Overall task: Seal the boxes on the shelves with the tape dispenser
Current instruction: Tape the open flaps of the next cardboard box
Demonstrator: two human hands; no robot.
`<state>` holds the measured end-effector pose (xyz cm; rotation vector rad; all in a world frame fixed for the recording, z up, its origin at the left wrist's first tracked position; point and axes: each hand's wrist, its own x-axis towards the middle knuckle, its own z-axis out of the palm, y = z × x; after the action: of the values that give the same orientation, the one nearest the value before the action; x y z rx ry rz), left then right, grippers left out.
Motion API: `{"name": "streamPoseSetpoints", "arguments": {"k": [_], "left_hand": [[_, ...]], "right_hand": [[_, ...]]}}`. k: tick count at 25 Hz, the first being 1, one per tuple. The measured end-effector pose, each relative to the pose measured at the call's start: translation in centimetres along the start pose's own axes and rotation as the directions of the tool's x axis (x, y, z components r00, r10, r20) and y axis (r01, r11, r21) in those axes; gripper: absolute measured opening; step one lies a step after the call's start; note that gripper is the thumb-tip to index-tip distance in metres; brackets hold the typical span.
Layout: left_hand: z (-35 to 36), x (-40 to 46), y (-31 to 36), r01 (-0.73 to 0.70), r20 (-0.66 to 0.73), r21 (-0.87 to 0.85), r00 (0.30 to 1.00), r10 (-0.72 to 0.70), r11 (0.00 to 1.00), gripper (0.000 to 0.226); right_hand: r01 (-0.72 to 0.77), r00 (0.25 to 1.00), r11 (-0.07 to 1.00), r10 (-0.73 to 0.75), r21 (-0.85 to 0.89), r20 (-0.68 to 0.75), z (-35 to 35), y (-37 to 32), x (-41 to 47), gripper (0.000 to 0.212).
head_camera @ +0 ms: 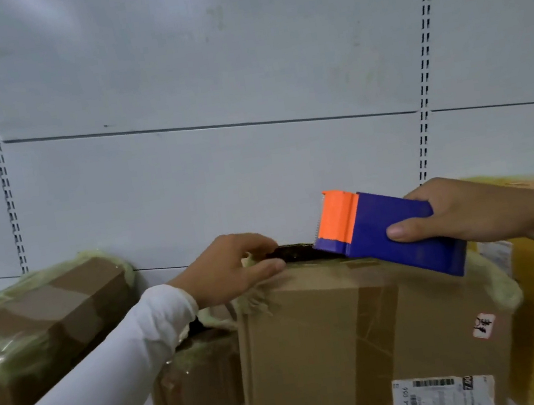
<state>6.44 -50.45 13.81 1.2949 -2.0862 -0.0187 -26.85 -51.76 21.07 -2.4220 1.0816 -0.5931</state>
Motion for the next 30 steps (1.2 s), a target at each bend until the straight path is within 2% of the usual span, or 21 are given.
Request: {"name": "streamPoseSetpoints", "arguments": {"k": [3, 8, 12, 18, 24, 27, 30], "left_hand": [[-0.5, 1.5, -0.2, 0.001, -0.066, -0.166, 0.998, -0.012, 0.986, 0.031], [-0.2, 2.5, -0.2, 0.017, 0.031, -0.449, 1.000, -0.003, 0.894, 0.035], [0.5, 2.4, 0.4, -0.003, 0.088, -0.550, 0.994, 0.061, 0.835, 0.027], [1.1, 2.4, 0.2, 0.033, 0.092, -0.585, 0.995, 0.026, 0.810, 0.023], [0.7, 2.3, -0.4, 0.080, 0.191, -0.607, 0.981, 0.047, 0.790, 0.023], [0.9, 2.3, -0.3, 0.046, 0.118, -0.552, 0.993, 0.024, 0.832, 0.020], [0.4, 2.4, -0.5, 0.003, 0.018, -0.470, 1.000, 0.007, 0.883, 0.019]], "right_hand": [[0.022, 0.999, 1.000, -0.022, -0.004, 0.024, 1.5, -1.0, 1.7, 0.045], [0.044, 0.995, 0.999, -0.046, 0.024, 0.090, 2.7, -1.7, 3.7, 0.037], [0.073, 0.984, 0.996, -0.081, 0.057, 0.162, 3.1, -1.3, 4.5, 0.016], [0.118, 0.971, 0.992, -0.126, 0.054, 0.202, 2.8, -0.1, 5.6, 0.026], [0.144, 0.961, 0.989, -0.150, 0.041, 0.231, 2.5, 0.6, 6.2, 0.024], [0.131, 0.958, 0.991, -0.137, 0.042, 0.254, 2.6, 0.8, 6.3, 0.024], [0.123, 0.959, 0.992, -0.126, 0.025, 0.255, 2.2, 0.5, 6.4, 0.039]]}}
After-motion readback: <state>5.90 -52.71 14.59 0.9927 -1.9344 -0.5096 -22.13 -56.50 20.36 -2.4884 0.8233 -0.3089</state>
